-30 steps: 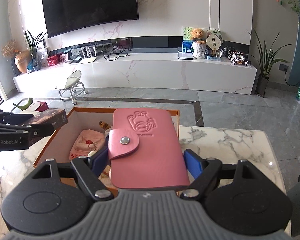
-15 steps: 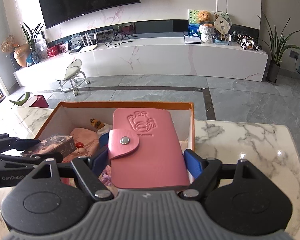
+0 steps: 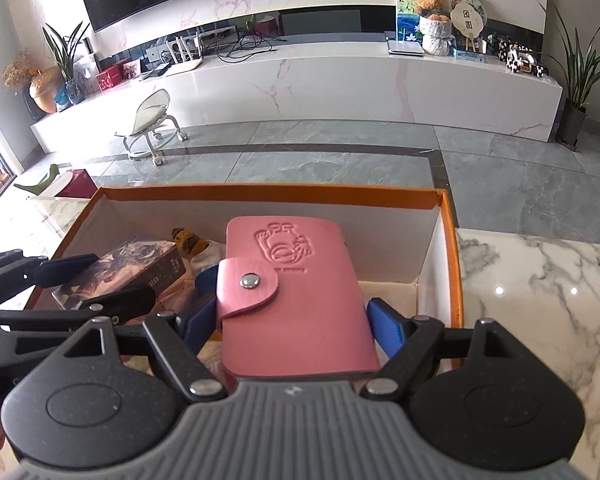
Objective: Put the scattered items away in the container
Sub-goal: 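Lower the wallet and card box into the box and open both tools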
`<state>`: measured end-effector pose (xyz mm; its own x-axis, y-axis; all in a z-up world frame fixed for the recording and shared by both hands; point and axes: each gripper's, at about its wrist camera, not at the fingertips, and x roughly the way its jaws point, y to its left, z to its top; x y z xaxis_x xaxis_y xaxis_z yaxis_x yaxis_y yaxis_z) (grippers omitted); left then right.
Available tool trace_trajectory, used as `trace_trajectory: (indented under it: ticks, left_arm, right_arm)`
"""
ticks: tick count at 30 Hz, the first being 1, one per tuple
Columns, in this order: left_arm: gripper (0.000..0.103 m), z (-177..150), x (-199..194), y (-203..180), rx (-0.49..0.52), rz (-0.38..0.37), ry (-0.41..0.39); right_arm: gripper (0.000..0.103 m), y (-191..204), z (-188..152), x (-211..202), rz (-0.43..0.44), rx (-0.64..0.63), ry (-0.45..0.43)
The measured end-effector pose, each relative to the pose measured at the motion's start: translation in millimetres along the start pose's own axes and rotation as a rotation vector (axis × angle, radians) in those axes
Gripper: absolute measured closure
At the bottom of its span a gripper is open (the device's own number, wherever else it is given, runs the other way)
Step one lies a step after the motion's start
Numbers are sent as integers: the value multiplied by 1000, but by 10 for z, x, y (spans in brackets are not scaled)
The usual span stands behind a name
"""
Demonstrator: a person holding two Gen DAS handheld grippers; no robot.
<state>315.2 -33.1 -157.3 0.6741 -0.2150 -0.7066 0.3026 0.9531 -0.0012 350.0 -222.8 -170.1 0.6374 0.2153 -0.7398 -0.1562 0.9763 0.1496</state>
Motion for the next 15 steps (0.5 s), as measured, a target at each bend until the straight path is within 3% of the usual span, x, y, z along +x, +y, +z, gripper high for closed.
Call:
trace_trajectory:
  ticks: [9, 15]
  left_arm:
    - [34, 7, 142, 29, 2, -40, 63]
    - [30, 26, 44, 55, 3, -58, 32]
  right_arm:
    - [23, 20, 33, 128, -23, -32, 3]
    - [24, 0, 66, 60, 21, -9, 4]
